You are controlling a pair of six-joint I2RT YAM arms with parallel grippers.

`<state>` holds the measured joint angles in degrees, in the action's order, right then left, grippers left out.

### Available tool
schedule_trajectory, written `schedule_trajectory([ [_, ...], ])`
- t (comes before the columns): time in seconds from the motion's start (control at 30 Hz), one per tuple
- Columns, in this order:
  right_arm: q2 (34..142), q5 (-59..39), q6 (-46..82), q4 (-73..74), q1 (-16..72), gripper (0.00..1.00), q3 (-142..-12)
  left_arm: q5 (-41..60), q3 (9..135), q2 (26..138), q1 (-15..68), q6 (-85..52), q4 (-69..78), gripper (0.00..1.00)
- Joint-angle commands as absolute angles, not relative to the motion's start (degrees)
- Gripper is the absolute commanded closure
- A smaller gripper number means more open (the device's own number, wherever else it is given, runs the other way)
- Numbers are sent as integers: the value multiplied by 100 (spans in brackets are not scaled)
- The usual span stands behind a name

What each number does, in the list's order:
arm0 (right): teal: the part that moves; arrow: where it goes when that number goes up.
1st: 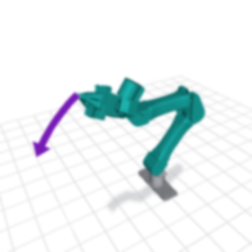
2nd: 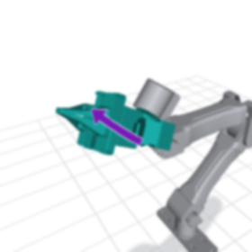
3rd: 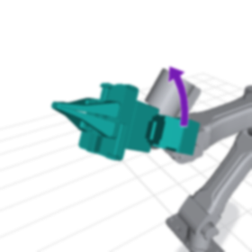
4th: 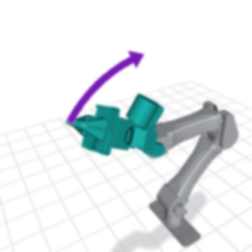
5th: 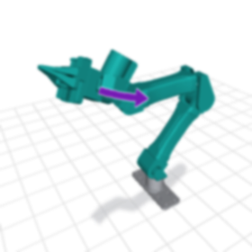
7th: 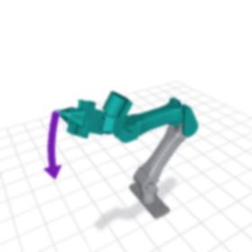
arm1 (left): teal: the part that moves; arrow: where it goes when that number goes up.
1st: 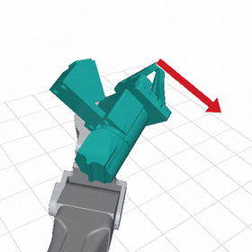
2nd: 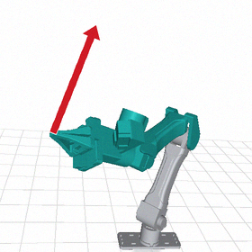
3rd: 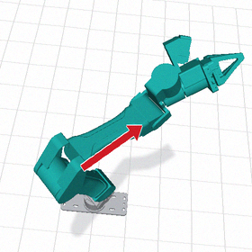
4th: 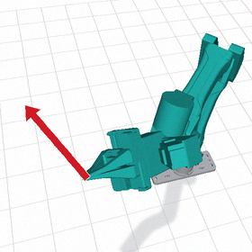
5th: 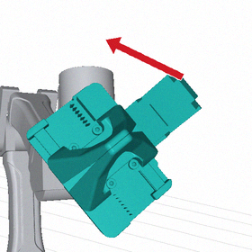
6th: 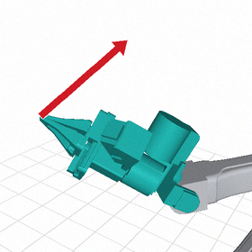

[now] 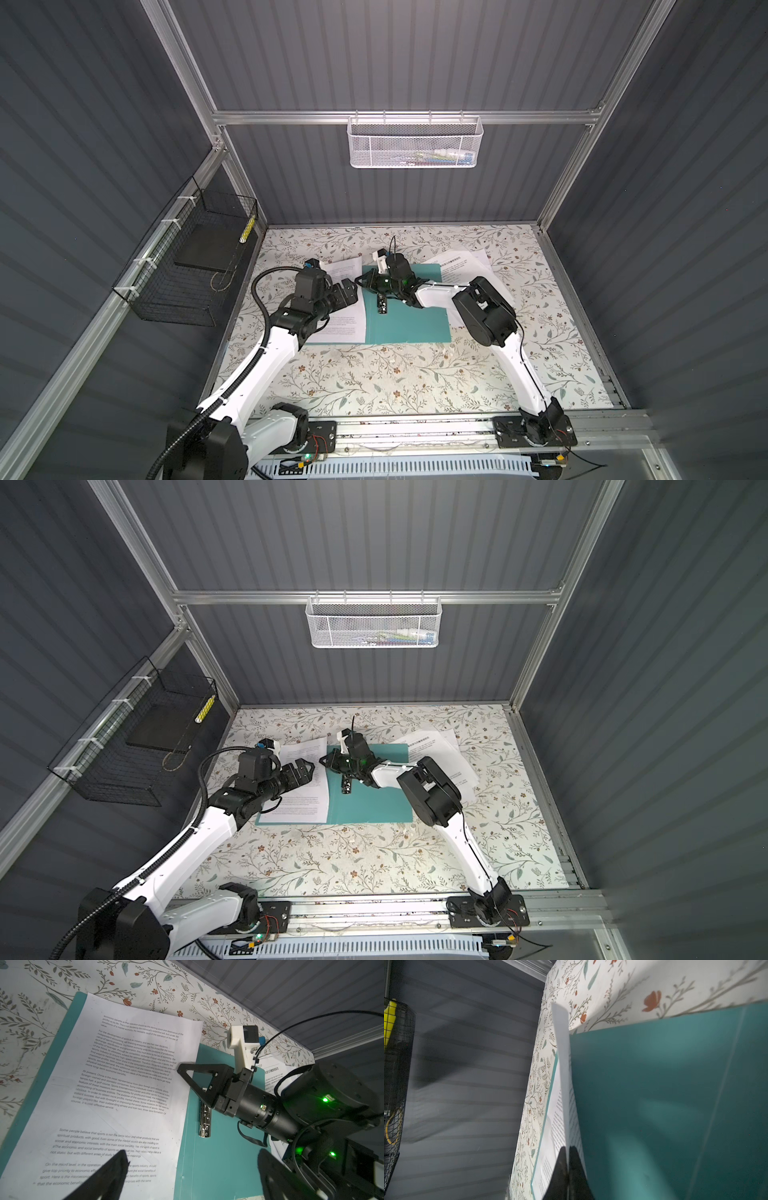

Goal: Put the files into the folder

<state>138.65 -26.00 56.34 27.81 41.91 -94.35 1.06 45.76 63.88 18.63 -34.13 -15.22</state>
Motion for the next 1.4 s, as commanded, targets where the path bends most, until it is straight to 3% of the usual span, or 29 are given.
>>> schedule_trajectory([
  [0.0, 13994, -2711, 5537, 2683, 4228, 100, -9604, 80, 4507, 6398, 1819, -3414, -1547, 2],
  [1.37, 13990, -2394, 5946, 2497, 4219, 100, -9551, 53, 4472, 6437, 1819, -3437, -1554, 2],
])
